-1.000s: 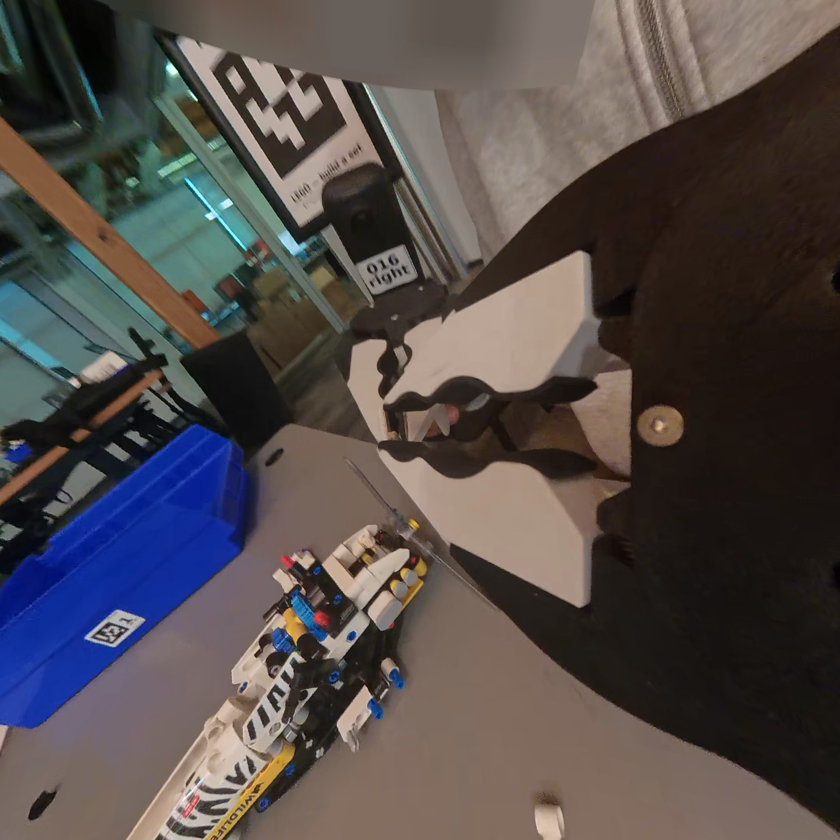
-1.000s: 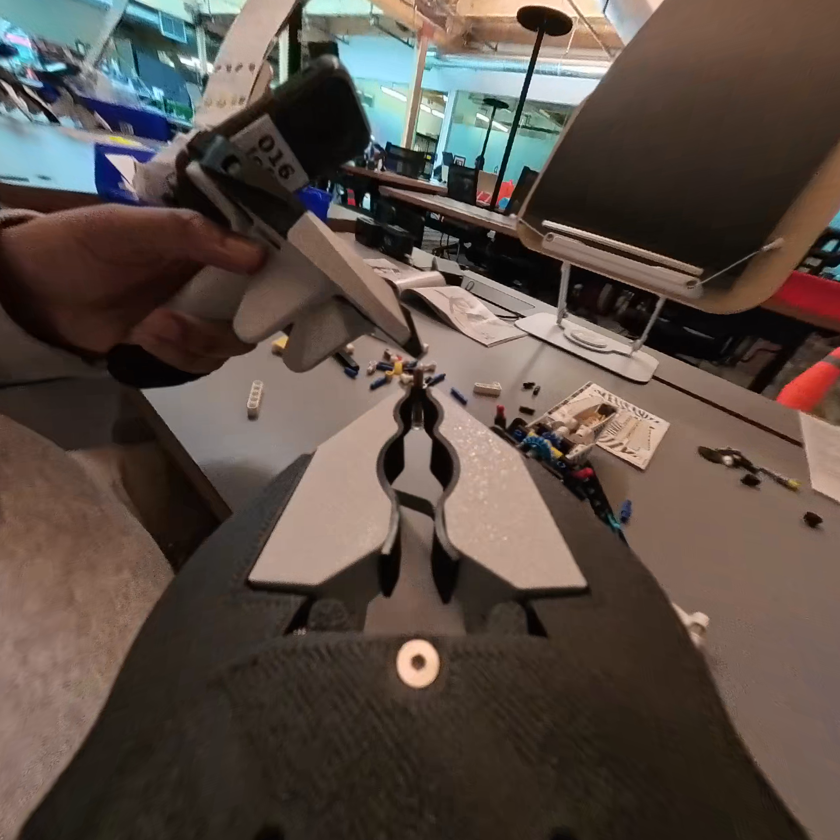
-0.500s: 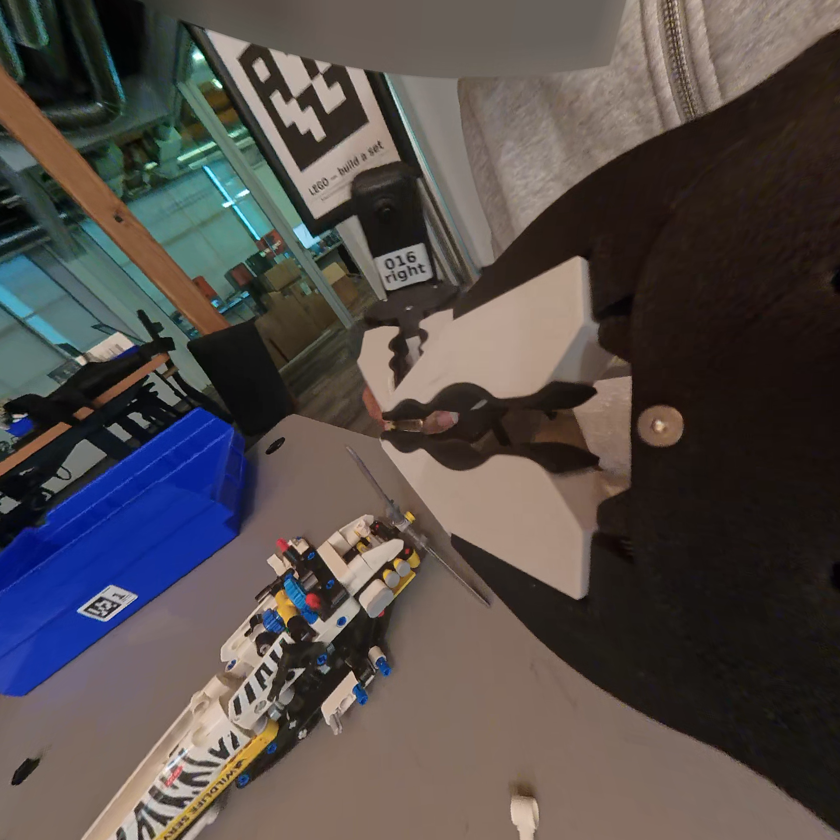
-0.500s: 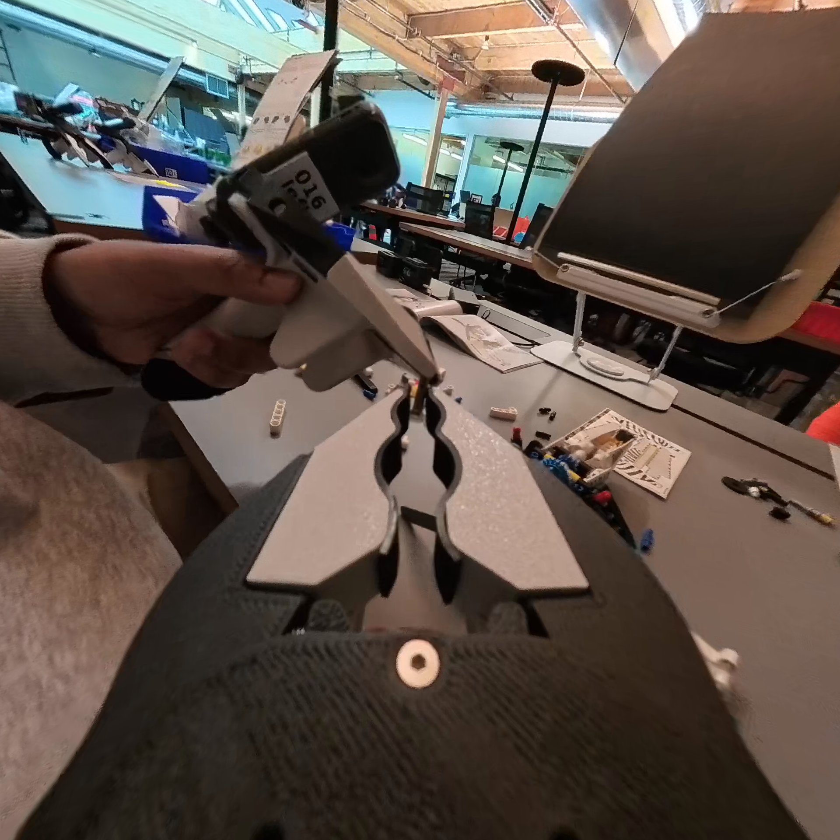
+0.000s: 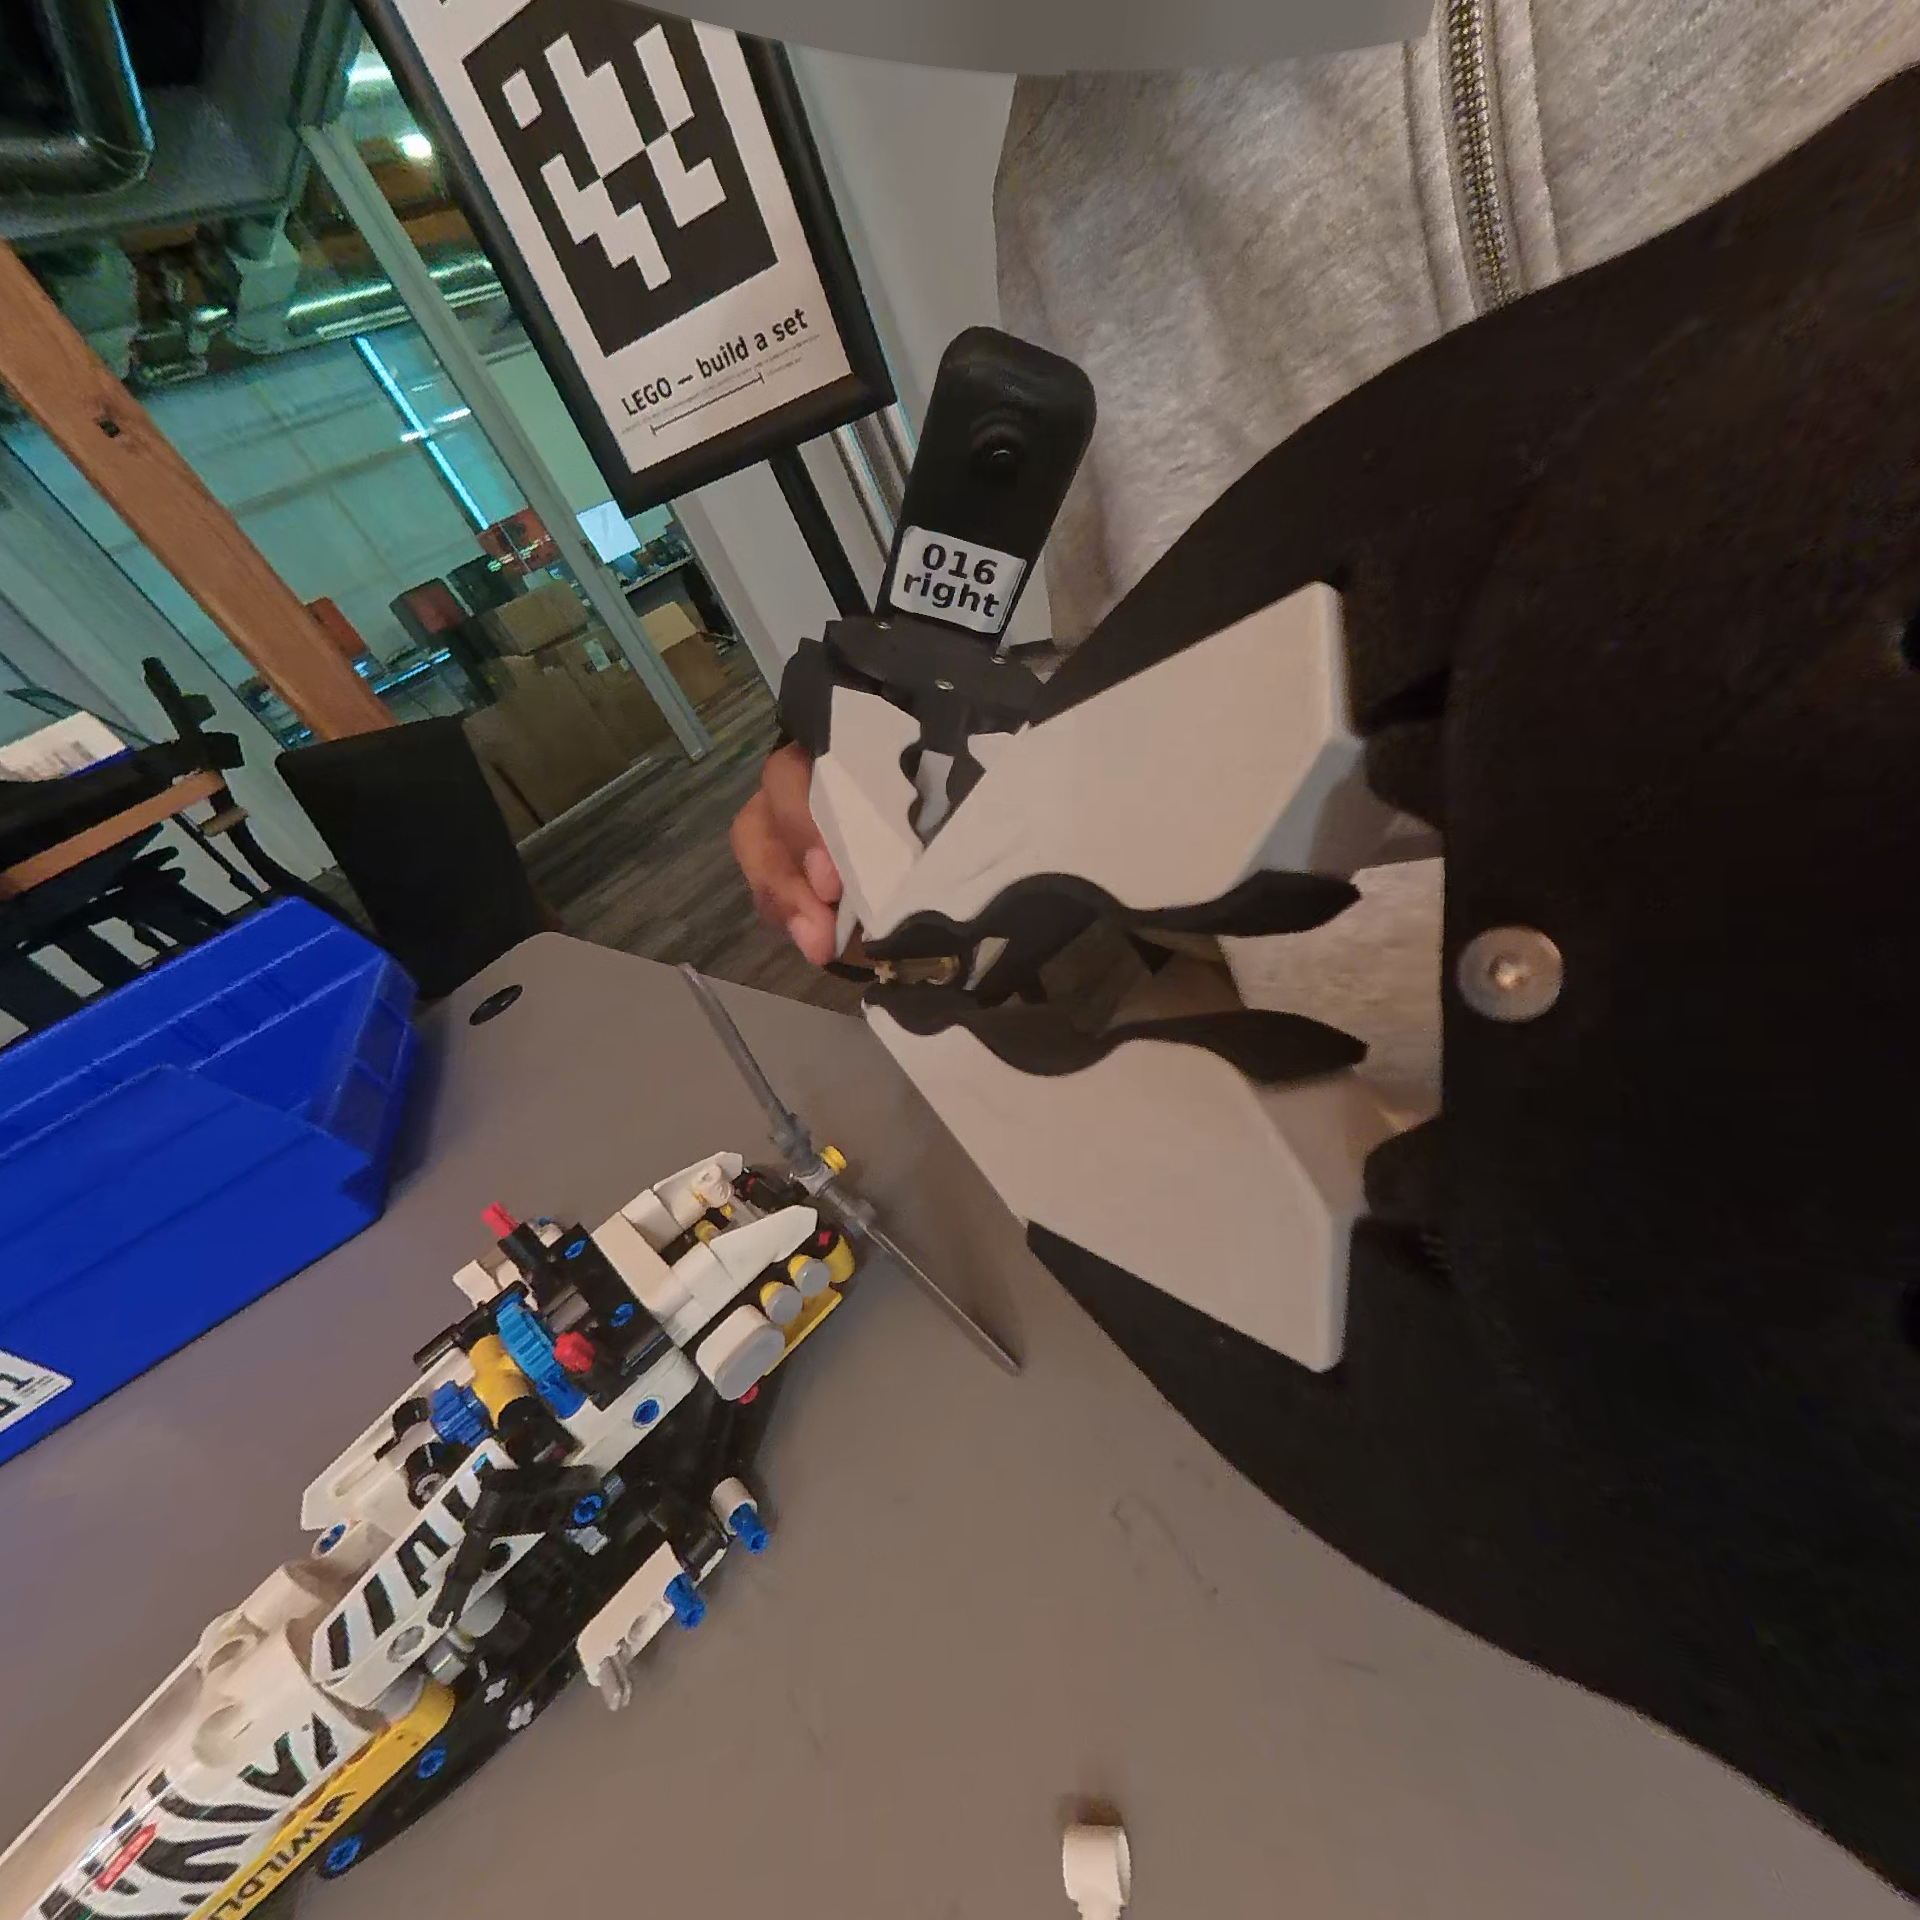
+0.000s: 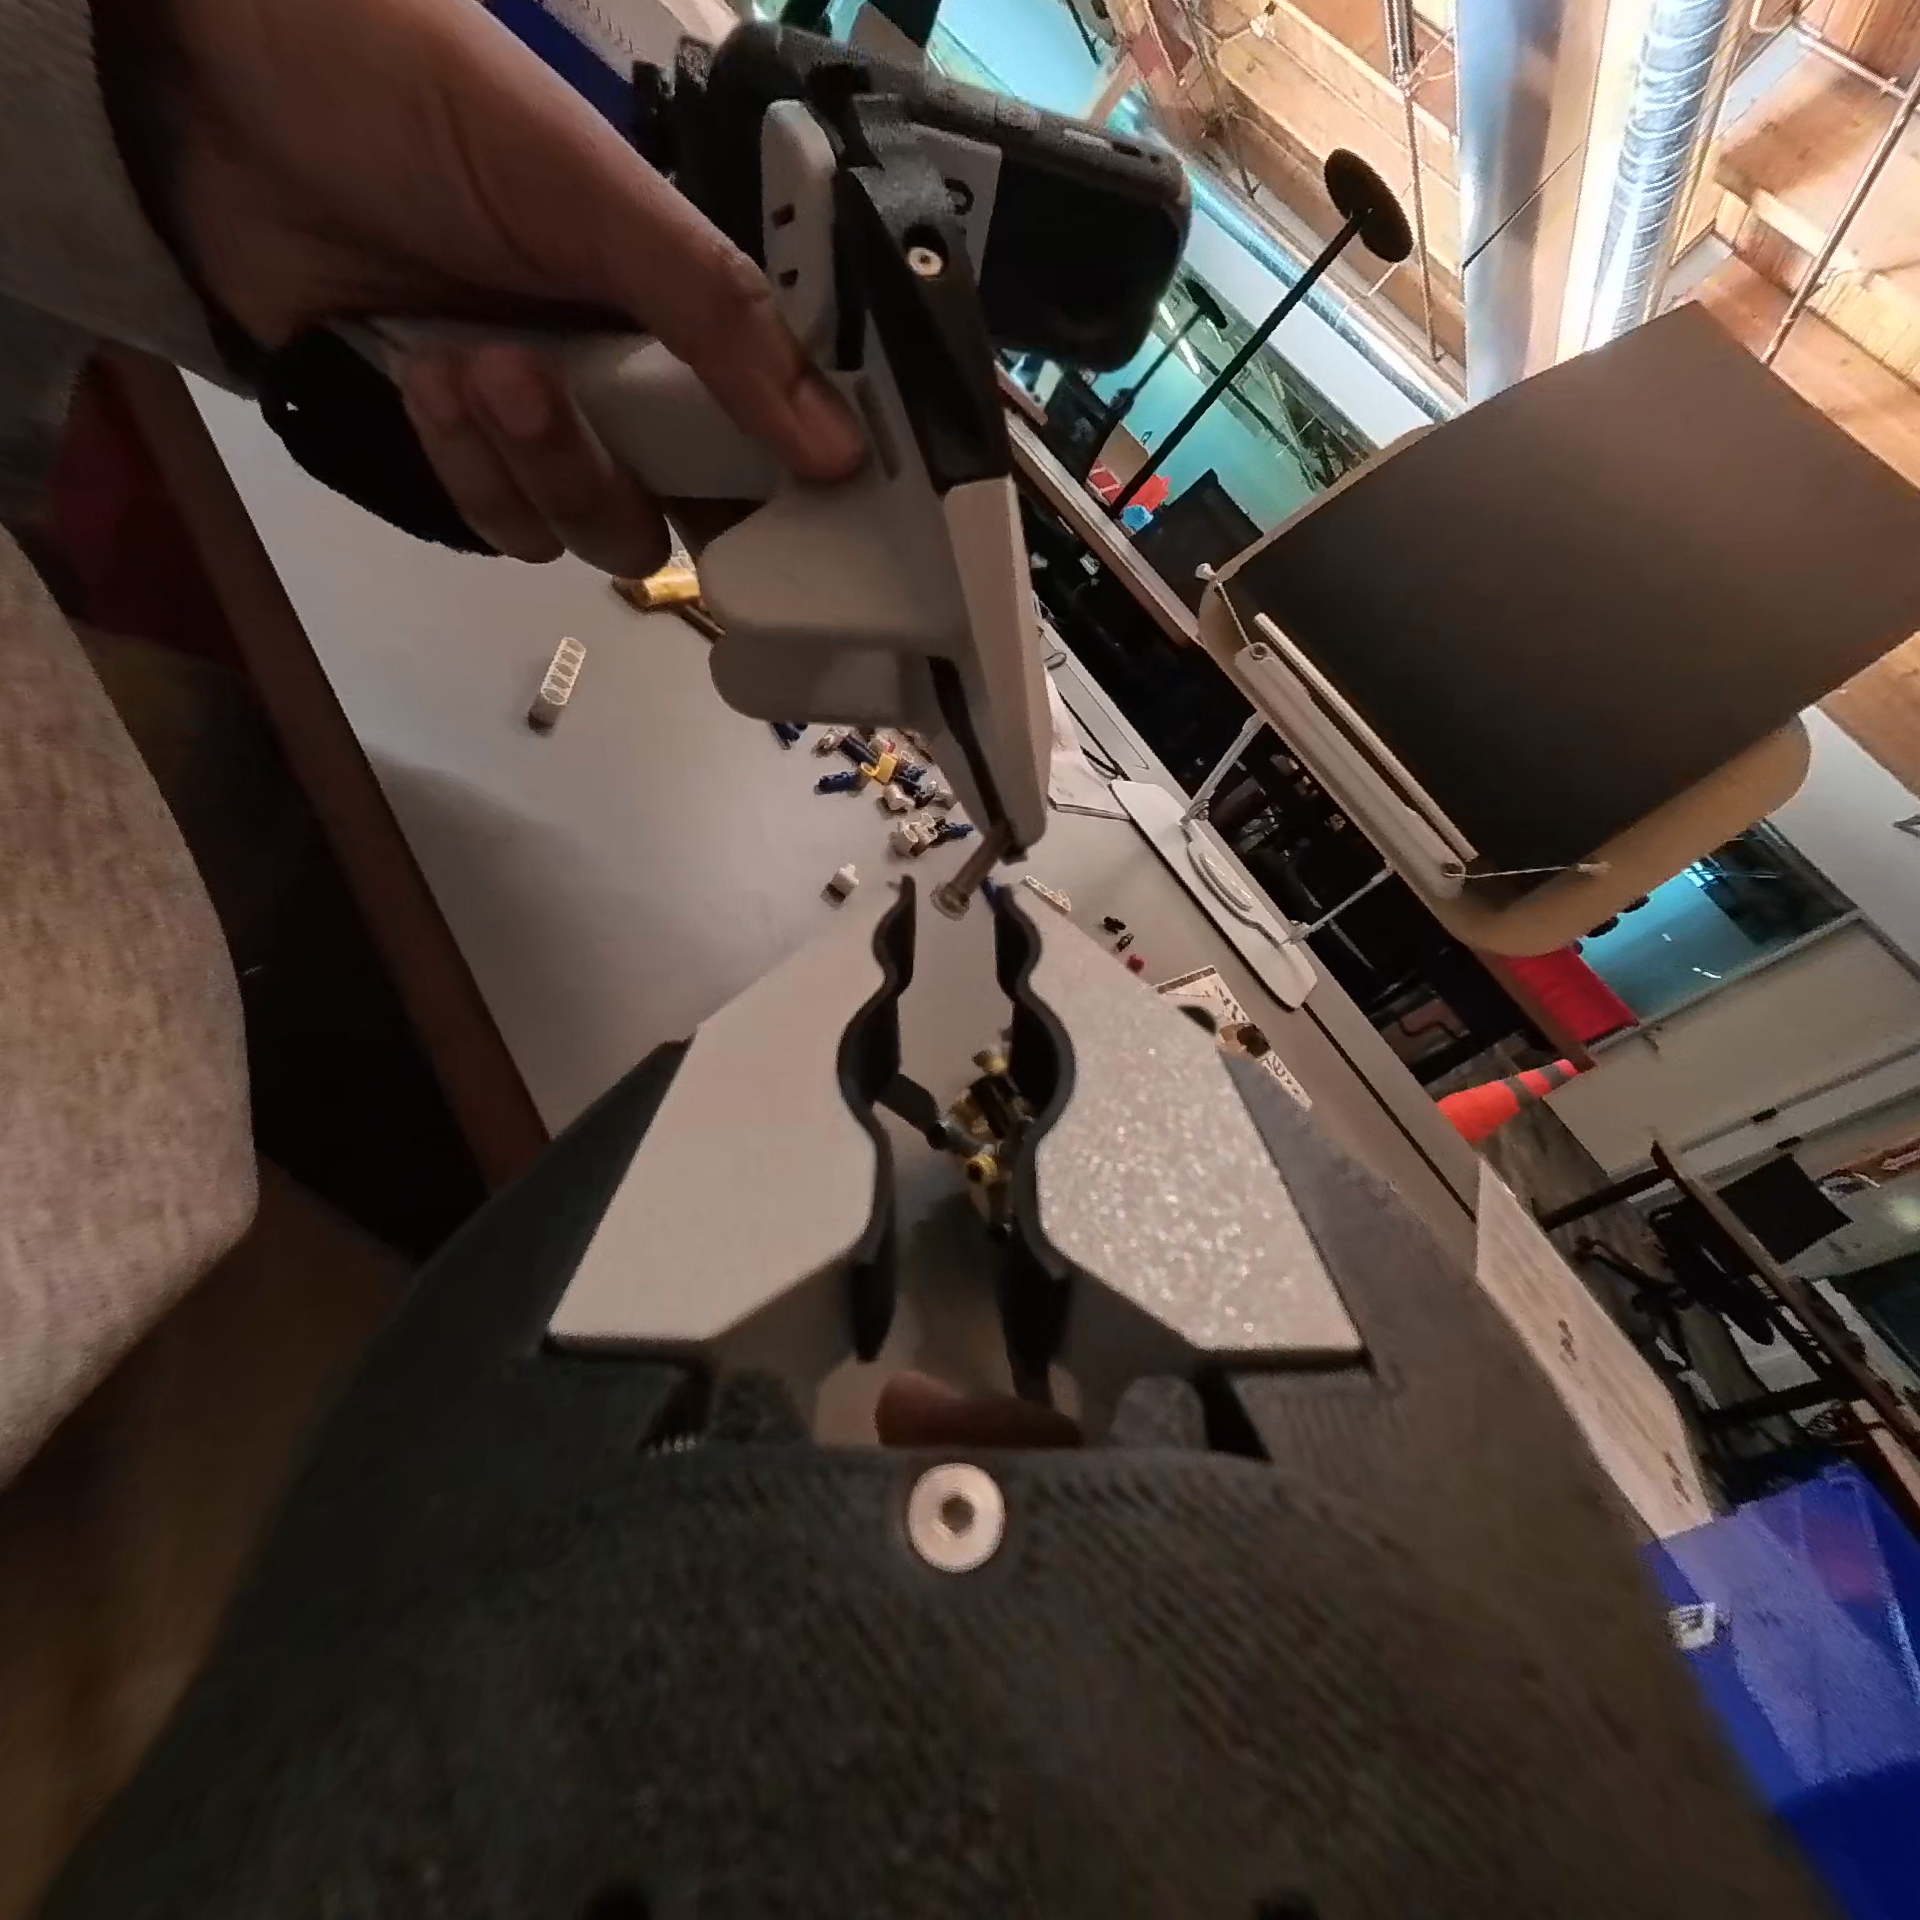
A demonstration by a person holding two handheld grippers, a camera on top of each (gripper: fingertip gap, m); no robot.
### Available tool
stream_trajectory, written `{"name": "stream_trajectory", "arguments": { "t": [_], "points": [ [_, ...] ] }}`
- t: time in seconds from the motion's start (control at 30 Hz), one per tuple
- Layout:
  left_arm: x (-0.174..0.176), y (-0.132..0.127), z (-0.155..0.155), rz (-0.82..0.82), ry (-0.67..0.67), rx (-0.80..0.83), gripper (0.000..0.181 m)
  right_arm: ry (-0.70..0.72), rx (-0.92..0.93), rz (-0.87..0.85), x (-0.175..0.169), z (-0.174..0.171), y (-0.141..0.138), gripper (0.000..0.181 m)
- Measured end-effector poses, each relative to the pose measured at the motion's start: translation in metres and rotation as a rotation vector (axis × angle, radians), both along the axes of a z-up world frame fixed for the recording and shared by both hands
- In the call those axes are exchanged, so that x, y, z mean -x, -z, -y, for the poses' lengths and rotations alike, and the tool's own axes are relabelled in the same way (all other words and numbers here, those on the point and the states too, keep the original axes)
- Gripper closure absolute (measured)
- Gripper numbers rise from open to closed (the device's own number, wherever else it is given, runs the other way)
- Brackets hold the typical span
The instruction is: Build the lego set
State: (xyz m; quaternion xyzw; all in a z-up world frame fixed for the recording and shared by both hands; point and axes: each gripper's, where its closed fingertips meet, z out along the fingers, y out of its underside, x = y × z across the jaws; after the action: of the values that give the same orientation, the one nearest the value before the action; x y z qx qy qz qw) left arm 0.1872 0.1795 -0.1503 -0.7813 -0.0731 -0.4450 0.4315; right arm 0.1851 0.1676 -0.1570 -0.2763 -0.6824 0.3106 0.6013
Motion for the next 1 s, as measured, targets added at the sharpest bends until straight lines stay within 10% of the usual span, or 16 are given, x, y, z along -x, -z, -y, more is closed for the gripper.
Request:
{"name": "stream_trajectory", "arguments": {
  "t": [0.2,0.3,0.57,1.0],
  "points": [
    [0.0,-0.004,-0.002,0.015,-0.004,-0.025,0.176,-0.015,0.017,-0.009,-0.003,0.001,-0.004,0.175],
    [0.008,-0.005,-0.007,-0.059,-0.072,-0.056,0.136,-0.034,0.083,-0.044,-0.006,0.0,-0.013,0.176],
    [0.025,0.004,-0.016,-0.149,-0.157,-0.061,0.118,0.145,0.32,-0.123,-0.02,-0.06,-0.03,0.176],
    [0.052,0.038,-0.065,-0.164,-0.189,0.033,0.098,0.323,0.762,0.292,-0.01,-0.116,0.05,0.175]
  ]
}}
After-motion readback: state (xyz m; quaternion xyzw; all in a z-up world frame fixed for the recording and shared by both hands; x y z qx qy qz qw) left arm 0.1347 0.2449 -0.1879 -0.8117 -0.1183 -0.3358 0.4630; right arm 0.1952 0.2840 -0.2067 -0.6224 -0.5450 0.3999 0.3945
